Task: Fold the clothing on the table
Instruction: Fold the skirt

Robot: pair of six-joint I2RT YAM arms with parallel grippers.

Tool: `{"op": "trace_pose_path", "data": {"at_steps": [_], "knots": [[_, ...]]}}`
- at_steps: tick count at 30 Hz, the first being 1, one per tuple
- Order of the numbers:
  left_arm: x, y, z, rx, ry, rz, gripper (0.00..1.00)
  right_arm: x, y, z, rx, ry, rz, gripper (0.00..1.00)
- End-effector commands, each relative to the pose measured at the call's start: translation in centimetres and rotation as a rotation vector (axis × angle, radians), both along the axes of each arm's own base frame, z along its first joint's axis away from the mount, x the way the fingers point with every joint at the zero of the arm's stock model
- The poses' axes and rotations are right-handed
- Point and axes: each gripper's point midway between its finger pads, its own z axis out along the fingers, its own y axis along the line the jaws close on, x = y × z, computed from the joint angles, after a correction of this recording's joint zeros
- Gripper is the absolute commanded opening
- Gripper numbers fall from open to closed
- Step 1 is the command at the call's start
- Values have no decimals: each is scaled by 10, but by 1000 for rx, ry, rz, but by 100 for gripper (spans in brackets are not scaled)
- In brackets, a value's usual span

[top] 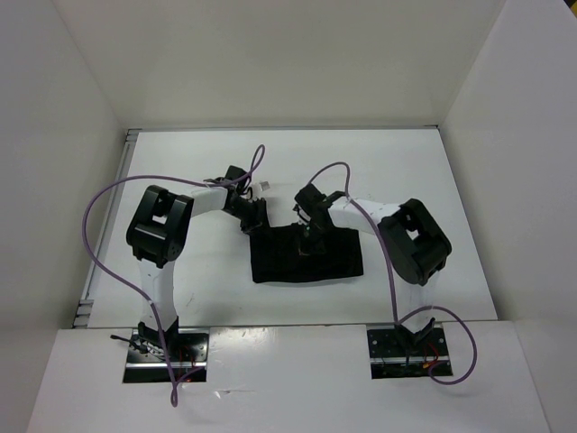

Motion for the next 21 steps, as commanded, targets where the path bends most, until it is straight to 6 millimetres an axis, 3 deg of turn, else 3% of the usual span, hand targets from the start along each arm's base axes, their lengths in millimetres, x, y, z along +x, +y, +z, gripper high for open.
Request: {"op": "trace_pose_path", "data": {"at_steps": [1,4,5,9,12,15,16,19,21], "knots": [[-1,0,-8,13,8,0,17,-7,9,-4,46,15,44,7],[-3,1,-7,14,9,0,17,-24,14,-3,68,46,106,6],[-5,3,-11,26,15,3,17,-40,12,-2,59,73,138,6],[-8,4,-10,27,16,3,17,-80,-14,7,12,129,183,6],[-6,7,-2,21,-7,6,17,-88,-36,16,-60,104,182,6],[-11,9,20,8,-38,-18,19,-51,-37,43,-125,-48,135,8],[-15,6,29,4,-49,-27,19,-31,-29,62,-106,-118,105,11],[-26,6,71,-48,-119,-63,21,15,-36,81,-116,-225,-14,15],[-36,8,78,-59,-116,-67,21,42,-49,82,-118,-239,-118,15]]}}
